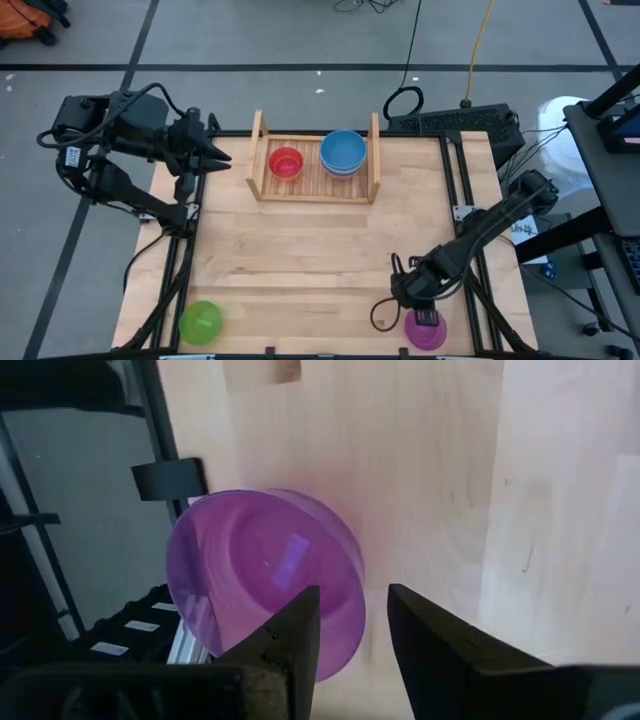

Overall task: Place and stack bowls onto a shelf
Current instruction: Stack the violet bowl onto the red bowl

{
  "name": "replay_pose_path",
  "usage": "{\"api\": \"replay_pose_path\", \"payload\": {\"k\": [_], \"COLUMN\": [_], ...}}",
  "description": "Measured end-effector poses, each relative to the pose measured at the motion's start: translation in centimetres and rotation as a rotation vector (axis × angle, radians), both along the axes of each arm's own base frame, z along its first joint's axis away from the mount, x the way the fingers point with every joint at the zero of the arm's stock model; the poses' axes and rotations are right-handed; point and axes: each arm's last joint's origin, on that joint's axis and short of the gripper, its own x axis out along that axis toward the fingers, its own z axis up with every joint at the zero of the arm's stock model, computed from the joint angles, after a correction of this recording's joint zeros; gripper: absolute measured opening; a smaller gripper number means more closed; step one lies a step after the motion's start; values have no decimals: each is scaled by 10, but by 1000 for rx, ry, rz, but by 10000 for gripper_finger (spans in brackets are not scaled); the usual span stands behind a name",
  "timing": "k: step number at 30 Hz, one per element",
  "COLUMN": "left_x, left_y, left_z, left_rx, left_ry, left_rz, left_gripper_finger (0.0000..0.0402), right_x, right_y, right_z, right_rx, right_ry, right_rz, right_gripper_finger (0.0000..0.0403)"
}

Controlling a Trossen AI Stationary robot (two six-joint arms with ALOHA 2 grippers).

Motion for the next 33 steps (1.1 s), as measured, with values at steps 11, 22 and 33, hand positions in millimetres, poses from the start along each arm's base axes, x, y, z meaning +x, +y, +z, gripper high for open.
{"api": "replay_pose_path", "payload": {"k": [11,22,33], "left_x": [-6,-12,-14], "left_y": [-1,-1,-1], "left_z": [2,3,3], "left_rx": [-13,-12,-17], "left_ry": [-14,-27,-31], "left_rz": [-13,-14,-10], "left_gripper_finger": [81,81,81], "right_x": [-2,-9,-14], "right_y": [11,8,3], "right_z": [-17,-43,-68], "right_rx": [-43,7,57], "right_ry": [-13,5,-11], "right_rz": [21,8,-88], "right_gripper_finger": [111,111,111]}}
